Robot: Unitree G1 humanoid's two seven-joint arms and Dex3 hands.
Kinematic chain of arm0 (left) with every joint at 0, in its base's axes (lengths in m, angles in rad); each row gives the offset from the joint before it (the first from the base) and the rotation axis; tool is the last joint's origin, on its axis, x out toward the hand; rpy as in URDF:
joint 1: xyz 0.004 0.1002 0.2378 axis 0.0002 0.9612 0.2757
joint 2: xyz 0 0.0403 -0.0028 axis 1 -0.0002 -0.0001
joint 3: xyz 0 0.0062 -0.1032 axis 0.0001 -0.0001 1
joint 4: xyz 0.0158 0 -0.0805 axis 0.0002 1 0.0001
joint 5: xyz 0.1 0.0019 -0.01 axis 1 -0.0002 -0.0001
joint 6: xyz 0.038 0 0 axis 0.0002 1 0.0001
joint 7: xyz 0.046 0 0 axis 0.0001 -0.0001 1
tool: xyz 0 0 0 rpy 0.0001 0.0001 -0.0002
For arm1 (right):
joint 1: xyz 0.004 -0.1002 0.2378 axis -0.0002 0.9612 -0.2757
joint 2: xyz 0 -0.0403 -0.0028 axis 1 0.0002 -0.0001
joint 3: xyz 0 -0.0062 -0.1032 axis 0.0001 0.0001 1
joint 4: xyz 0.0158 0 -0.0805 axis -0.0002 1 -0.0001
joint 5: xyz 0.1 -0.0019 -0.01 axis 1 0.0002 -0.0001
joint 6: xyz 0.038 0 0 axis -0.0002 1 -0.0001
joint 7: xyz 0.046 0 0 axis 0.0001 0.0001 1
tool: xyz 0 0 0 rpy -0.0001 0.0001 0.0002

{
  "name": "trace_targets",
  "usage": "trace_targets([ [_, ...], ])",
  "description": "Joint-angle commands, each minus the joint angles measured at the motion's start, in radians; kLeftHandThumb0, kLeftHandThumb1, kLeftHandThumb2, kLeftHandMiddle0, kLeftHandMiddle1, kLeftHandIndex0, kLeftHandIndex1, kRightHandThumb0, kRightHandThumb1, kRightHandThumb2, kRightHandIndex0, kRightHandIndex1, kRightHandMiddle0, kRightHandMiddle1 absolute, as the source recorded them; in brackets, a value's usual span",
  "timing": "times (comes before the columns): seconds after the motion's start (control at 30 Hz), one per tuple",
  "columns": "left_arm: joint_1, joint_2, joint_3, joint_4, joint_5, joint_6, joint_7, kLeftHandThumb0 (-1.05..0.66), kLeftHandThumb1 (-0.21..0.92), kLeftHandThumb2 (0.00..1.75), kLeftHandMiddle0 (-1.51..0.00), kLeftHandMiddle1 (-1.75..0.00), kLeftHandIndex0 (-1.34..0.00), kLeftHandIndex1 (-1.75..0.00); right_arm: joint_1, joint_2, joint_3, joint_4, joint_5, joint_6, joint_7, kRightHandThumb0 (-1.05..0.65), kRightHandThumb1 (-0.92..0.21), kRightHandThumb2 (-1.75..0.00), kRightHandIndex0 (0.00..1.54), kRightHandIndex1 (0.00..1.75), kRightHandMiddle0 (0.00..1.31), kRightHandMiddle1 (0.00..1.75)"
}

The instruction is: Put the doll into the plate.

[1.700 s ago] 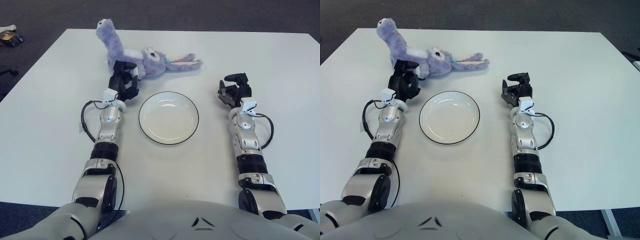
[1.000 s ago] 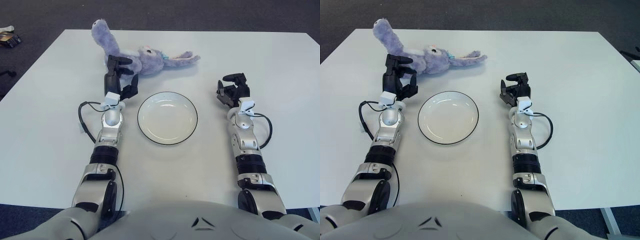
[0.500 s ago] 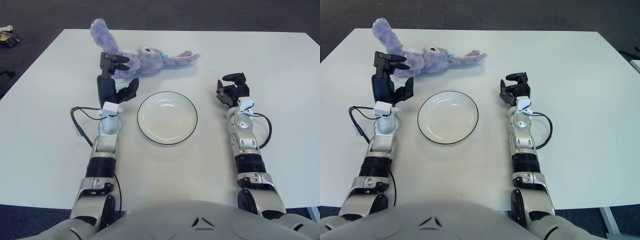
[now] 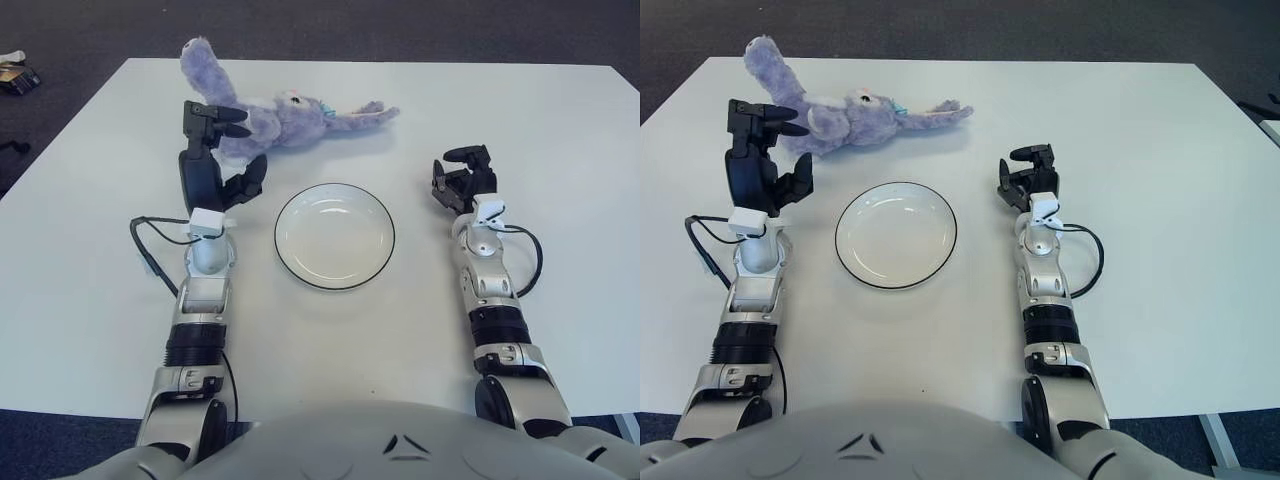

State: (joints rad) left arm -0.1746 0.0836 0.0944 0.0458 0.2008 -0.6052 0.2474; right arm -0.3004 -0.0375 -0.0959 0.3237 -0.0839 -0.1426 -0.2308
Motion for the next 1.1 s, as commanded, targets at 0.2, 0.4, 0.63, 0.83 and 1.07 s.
trace_targets([
  [0.2,-0.006,-0.003,0.018,-0.027,-0.013,0.004,0.0,0.0,0.76,0.75,-0.25,-1.73,-0.21,-1.68,0.014,0.007,0.013,0.057,-0.01,-0.005,-0.001,-0.01,-0.72,-0.76,0.45,1.59,0.15,1.69],
  [0.4,-0.043,0.026,0.04,0.0,0.036,0.016,0.016,0.0,0.73,0.8,-0.25,-1.74,-0.21,-1.68,0.011,0.011,0.017,0.067,-0.012,-0.012,-0.005,-0.01,-0.72,-0.76,0.45,1.59,0.14,1.69],
  [0.63,-0.089,0.078,0.055,0.046,0.123,0.033,0.045,0.0,0.71,0.84,-0.27,-1.74,-0.2,-1.72,0.011,0.015,0.023,0.071,-0.014,-0.009,-0.006,-0.01,-0.71,-0.79,0.45,1.6,0.14,1.7],
  [0.83,-0.104,0.092,0.056,0.046,0.137,0.09,0.045,0.0,0.68,0.87,-0.36,-1.74,-0.18,-1.68,0.007,0.016,0.025,0.077,-0.013,-0.009,-0.005,-0.01,-0.7,-0.8,0.45,1.61,0.14,1.7],
  [1.07,-0.169,0.146,0.093,0.081,0.111,0.172,0.03,0.0,0.64,0.89,-0.42,-1.7,-0.2,-1.66,-0.002,0.019,0.027,0.094,-0.013,-0.015,-0.005,-0.01,-0.7,-0.8,0.45,1.61,0.15,1.7],
])
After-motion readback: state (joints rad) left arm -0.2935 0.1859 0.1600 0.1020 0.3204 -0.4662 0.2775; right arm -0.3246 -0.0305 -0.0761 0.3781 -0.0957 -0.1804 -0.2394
